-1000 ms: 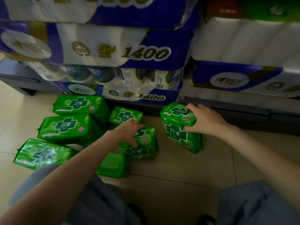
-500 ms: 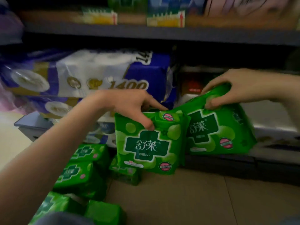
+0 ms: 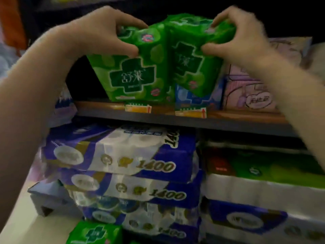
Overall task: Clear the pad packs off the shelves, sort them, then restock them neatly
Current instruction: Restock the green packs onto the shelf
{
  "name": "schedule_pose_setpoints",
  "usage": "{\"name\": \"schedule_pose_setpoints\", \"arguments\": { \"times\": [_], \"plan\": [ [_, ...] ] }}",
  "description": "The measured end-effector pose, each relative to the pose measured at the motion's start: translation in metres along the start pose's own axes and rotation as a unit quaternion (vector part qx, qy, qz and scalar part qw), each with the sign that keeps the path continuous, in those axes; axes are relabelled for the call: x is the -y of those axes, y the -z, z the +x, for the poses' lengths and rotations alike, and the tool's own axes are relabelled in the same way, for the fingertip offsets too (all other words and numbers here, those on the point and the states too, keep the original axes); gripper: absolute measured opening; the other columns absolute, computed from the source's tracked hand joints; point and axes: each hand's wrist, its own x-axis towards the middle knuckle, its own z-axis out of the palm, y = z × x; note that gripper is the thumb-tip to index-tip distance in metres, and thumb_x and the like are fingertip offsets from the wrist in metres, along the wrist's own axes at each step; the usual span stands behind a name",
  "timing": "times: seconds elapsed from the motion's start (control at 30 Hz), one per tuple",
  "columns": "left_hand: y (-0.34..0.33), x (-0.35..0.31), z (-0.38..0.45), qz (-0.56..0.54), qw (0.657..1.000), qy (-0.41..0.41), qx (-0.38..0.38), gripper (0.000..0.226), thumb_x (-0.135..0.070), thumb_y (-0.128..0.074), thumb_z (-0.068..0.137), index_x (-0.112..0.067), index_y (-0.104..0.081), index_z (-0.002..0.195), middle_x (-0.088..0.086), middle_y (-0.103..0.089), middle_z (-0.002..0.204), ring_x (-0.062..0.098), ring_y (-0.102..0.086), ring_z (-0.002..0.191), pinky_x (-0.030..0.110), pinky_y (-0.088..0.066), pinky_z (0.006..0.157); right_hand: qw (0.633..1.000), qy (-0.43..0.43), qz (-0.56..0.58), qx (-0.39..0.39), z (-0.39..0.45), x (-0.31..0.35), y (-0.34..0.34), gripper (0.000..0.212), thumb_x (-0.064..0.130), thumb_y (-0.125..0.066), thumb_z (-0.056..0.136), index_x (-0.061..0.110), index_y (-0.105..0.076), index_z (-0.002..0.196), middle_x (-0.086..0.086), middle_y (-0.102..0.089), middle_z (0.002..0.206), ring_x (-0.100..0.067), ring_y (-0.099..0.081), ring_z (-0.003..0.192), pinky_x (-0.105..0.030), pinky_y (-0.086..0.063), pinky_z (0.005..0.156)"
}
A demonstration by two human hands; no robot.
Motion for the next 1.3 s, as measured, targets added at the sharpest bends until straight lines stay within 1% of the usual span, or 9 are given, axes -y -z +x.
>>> {"name": "schedule_pose_setpoints", "arguments": {
  "times": [0.17, 0.33, 0.47, 0.57, 0.67, 0.83, 0.93, 1.1, 1.3],
  "plan": [
    [0.004, 0.037, 0.013, 0.054, 0.997, 0.042, 0.020, 0.054, -0.018, -0.067, 0.083, -0.028, -0.050, 0.133, 0.010, -0.057, 0.103, 0.023, -0.056, 0.079, 0.029, -0.041, 0.076, 0.995, 0.025, 0.026, 0.096, 0.036, -0.013, -0.095, 0.046, 0.024, -0.072, 0.077, 0.020, -0.055, 0.120, -0.008, -0.053, 0.123, -0.020, -0.050, 0.112, -0.020, -0.034, 0.079],
    [0.002, 0.060, 0.027, 0.019, 0.995, 0.066, 0.071, 0.057, -0.034, -0.074, 0.065, -0.045, -0.048, 0.114, 0.006, -0.064, 0.090, 0.007, -0.059, 0.068, 0.020, -0.045, 0.059, 0.959, 0.050, -0.095, 0.262, 0.055, -0.032, -0.144, 0.042, 0.021, -0.060, 0.090, 0.016, -0.054, 0.132, -0.008, -0.053, 0.132, -0.024, -0.049, 0.119, -0.032, -0.044, 0.093],
    [0.004, 0.068, 0.045, -0.028, 0.996, 0.054, 0.065, 0.074, -0.055, -0.055, 0.041, -0.046, -0.050, 0.114, -0.003, -0.064, 0.089, -0.001, -0.062, 0.064, 0.010, -0.049, 0.052, 0.964, 0.063, -0.159, 0.205, 0.069, -0.032, -0.131, 0.039, 0.016, -0.051, 0.093, 0.021, -0.053, 0.132, -0.011, -0.044, 0.138, -0.033, -0.034, 0.126, -0.040, -0.036, 0.100],
    [0.001, 0.070, 0.064, -0.007, 0.999, 0.022, 0.044, 0.084, -0.059, -0.051, 0.045, -0.041, -0.048, 0.128, -0.002, -0.053, 0.103, 0.010, -0.053, 0.088, 0.021, -0.042, 0.073, 0.991, 0.085, 0.014, 0.105, 0.072, -0.019, -0.107, 0.054, 0.013, -0.059, 0.087, 0.019, -0.042, 0.138, -0.005, -0.041, 0.138, -0.024, -0.038, 0.127, -0.031, -0.033, 0.103],
    [-0.012, 0.062, 0.083, 0.025, 0.999, -0.029, -0.012, 0.080, -0.044, -0.058, 0.058, -0.036, -0.042, 0.136, -0.002, -0.044, 0.118, 0.013, -0.029, 0.103, 0.031, -0.029, 0.090, 0.972, 0.129, 0.156, 0.123, 0.070, -0.004, -0.091, 0.074, 0.018, -0.069, 0.082, 0.032, -0.028, 0.141, 0.012, -0.030, 0.137, -0.004, -0.033, 0.125, -0.027, -0.036, 0.102],
    [-0.056, 0.056, 0.117, 0.032, 0.995, -0.087, -0.035, 0.066, -0.015, -0.069, 0.078, -0.016, -0.043, 0.139, 0.009, -0.044, 0.137, 0.028, -0.036, 0.121, 0.029, -0.025, 0.103, 0.991, 0.106, -0.081, 0.026, 0.082, -0.016, -0.111, 0.077, 0.036, -0.076, 0.074, 0.021, -0.034, 0.137, 0.001, -0.020, 0.150, -0.027, -0.032, 0.128, -0.039, -0.041, 0.097],
    [-0.102, 0.067, 0.120, 0.098, 0.981, -0.076, -0.147, 0.063, -0.007, -0.071, 0.074, -0.005, -0.049, 0.133, 0.017, -0.053, 0.131, 0.035, -0.049, 0.120, 0.045, -0.037, 0.102, 0.979, 0.053, -0.197, 0.004, 0.088, -0.023, -0.127, 0.074, 0.040, -0.070, 0.079, 0.012, -0.032, 0.136, 0.000, -0.015, 0.152, -0.028, -0.029, 0.128, -0.035, -0.041, 0.094],
    [-0.175, 0.092, 0.089, 0.103, 0.993, 0.032, -0.039, 0.075, -0.038, -0.039, 0.098, -0.024, 0.017, 0.146, 0.000, 0.014, 0.157, 0.026, 0.002, 0.145, 0.044, -0.016, 0.116, 0.962, 0.048, -0.245, 0.113, 0.098, -0.022, -0.147, 0.091, 0.042, -0.068, 0.081, 0.037, -0.007, 0.148, -0.004, -0.005, 0.154, -0.038, -0.024, 0.132, -0.041, -0.047, 0.087],
    [-0.197, 0.103, 0.077, 0.103, 0.995, 0.001, 0.002, 0.054, -0.037, -0.048, 0.081, -0.016, -0.052, 0.130, 0.017, -0.059, 0.125, 0.036, -0.060, 0.108, 0.048, -0.055, 0.079, 0.963, 0.051, -0.212, 0.156, 0.102, -0.042, -0.159, 0.085, 0.035, -0.072, 0.080, 0.046, -0.018, 0.145, -0.007, 0.008, 0.153, -0.039, -0.022, 0.131, -0.045, -0.047, 0.089]
  ]
}}
